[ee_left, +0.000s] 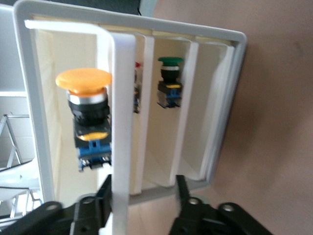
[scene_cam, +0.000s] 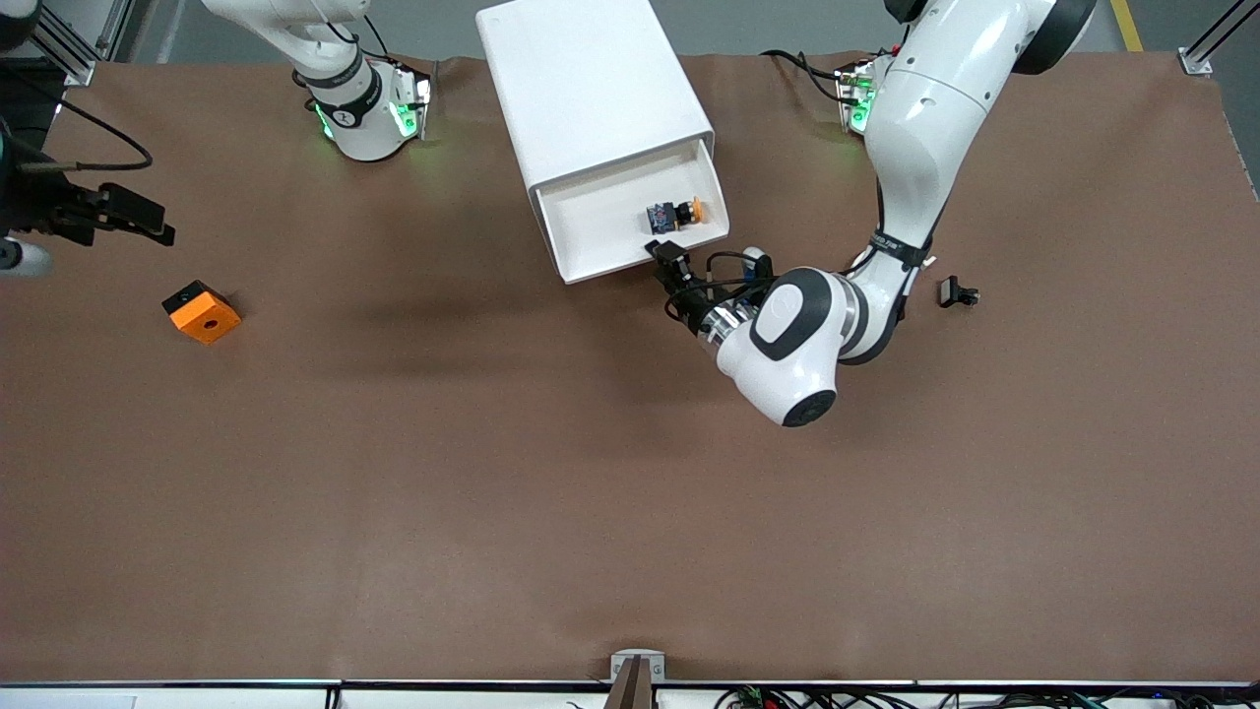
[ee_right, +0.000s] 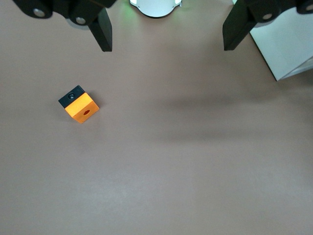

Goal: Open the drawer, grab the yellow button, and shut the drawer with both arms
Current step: 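Release the drawer with the left gripper while the right gripper reaches in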

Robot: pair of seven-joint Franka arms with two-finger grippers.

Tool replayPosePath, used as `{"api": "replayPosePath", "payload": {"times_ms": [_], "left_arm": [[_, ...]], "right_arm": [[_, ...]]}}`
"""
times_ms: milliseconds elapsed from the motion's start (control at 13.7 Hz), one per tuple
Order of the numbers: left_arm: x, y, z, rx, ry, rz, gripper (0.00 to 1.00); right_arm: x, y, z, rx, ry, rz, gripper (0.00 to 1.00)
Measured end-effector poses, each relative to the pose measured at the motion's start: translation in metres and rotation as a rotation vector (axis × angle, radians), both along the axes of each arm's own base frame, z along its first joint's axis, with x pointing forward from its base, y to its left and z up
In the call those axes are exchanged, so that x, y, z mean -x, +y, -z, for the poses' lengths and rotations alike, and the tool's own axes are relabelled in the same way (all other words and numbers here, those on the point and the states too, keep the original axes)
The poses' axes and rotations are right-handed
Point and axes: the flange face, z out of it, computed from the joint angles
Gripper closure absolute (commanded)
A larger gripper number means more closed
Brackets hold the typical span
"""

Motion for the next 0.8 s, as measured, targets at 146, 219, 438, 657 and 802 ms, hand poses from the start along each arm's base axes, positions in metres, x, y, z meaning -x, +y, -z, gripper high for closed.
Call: {"api": "replayPosePath", "payload": {"times_ms": [146, 219, 438, 657, 802], "left_arm": [[-0.021, 0.013, -0.010, 0.002, -0.047, -0.043, 0.00], [-0.035, 0.024, -0.019, 0.008, -0.072, -0.068, 0.00], [-0.076, 0.067, -0.047, 0.050, -0.159, -0.123, 0.00], [-0.093, 0.095, -0.076, 0.074, -0.331, -0.036, 0.00], [-0.098, 0.110, -0.090, 0.075, -0.439, 0.044, 0.00]], "right_arm": [[-0.004, 0.002, 0.007, -0.003, 0.014, -0.007, 0.00], [-0.004, 0.007, 0.007, -0.002, 0.017, 0.012, 0.00], [-0.002, 0.062, 0.003, 0.025, 0.035, 0.214, 0.00], [0.005, 0.117, 0.001, 0.048, 0.047, 0.341, 0.00], [0.008, 0.134, 0.000, 0.061, 0.052, 0.380, 0.00]]}}
